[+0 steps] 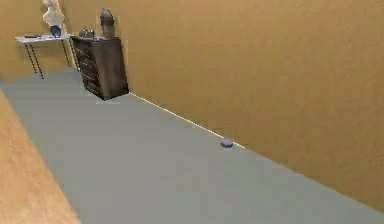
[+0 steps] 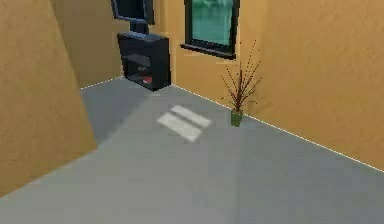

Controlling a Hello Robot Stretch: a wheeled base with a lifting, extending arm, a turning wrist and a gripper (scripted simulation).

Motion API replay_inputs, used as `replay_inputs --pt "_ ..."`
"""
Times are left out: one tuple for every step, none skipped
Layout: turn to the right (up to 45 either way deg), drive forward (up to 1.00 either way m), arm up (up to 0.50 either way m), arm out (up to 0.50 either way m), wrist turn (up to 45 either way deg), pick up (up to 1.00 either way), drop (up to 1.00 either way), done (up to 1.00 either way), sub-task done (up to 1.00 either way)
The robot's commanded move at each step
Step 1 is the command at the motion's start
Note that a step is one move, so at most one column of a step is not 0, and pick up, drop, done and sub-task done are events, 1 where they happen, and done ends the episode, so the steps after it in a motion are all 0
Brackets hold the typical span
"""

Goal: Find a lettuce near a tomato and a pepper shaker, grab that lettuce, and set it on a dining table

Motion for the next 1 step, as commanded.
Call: replay_inputs --pt "-45.0 0.0 0.0 0.0 0.0 0.0 0.0 0.0 0.0"
